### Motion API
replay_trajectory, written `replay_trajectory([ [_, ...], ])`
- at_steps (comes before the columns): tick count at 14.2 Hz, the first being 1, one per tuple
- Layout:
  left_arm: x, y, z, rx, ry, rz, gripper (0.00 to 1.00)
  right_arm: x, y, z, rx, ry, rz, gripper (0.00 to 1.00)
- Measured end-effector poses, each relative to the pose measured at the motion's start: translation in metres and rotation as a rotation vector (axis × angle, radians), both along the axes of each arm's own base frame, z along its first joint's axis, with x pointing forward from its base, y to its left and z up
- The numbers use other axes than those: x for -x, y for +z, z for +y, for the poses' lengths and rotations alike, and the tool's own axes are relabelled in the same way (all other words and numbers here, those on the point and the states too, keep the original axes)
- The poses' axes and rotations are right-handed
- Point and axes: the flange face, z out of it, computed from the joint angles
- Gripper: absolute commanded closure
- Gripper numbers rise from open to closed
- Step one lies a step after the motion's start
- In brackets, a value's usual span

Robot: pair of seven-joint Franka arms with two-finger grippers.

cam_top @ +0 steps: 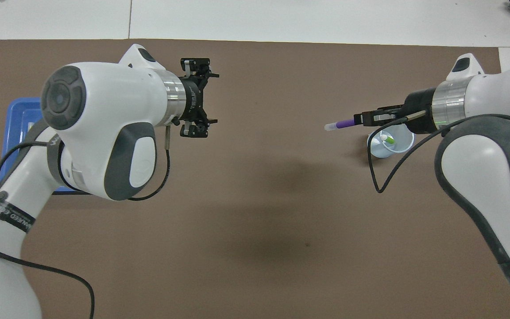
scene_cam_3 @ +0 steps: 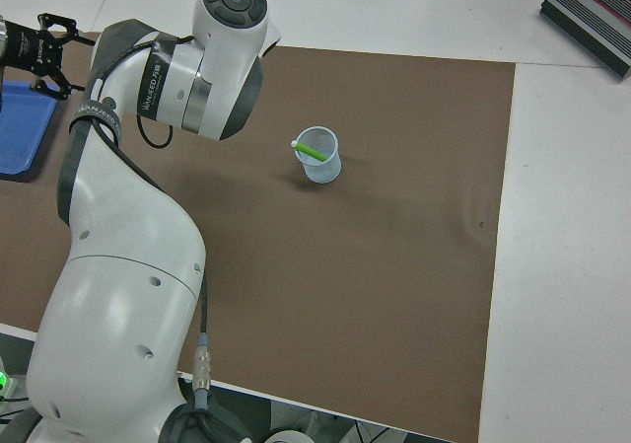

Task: Transfer and insert pens with both arms
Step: 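Carry the purple pen to the cup while the left gripper withdraws, then release the purple pen into the cup while the left gripper grasps yellow pen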

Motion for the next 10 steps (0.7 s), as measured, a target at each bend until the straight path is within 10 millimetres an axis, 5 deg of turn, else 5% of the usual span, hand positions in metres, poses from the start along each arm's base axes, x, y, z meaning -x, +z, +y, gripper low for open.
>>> replay_trajectory([
  [5, -0.017, -0.007, 0.087, -0.124, -0.221, 0.026, 0.0, -0.002, 0.012, -0.05, 0.302, 0.042, 0.016, 1.0],
  [10, -0.019, -0.011, 0.16, -0.198, -0.505, 0.02, 0.0, -0.016, -0.02, -0.065, 0.427, 0.069, 0.031, 1.0],
])
